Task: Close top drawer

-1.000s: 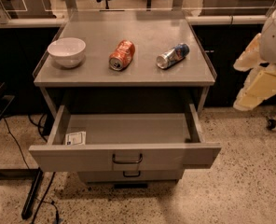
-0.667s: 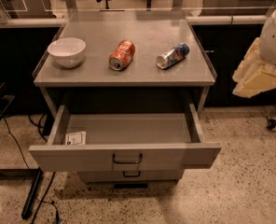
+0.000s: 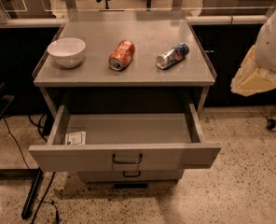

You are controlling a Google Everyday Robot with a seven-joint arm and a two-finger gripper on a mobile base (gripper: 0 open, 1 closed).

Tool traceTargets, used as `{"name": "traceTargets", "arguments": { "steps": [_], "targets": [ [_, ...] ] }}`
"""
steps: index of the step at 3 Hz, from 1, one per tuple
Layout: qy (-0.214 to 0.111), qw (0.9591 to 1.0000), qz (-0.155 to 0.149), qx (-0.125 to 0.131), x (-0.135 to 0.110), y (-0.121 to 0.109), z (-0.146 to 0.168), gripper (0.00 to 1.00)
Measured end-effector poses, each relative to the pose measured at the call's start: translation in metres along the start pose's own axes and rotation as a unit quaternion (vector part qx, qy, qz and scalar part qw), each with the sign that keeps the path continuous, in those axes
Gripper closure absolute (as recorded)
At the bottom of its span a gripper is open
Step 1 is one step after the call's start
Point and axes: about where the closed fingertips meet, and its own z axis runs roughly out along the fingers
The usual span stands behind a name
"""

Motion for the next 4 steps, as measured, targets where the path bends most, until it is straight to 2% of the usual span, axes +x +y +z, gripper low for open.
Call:
{"name": "traceTargets", "arguments": {
  "steps": [1, 2, 3, 4],
  "targets": [
    [0.022, 0.9993, 0.028, -0.013, 0.008, 0.011, 0.039, 1.0],
    [0.054, 0.9957, 0.053, -0.054, 0.018, 0.034, 0.098, 1.0],
    [0.076, 0.9878, 0.081, -0.109, 0.029, 0.056, 0.161, 1.0],
    [0.076, 0.9877, 0.081, -0.109, 0.029, 0.056, 0.161, 1.0]
  ]
}}
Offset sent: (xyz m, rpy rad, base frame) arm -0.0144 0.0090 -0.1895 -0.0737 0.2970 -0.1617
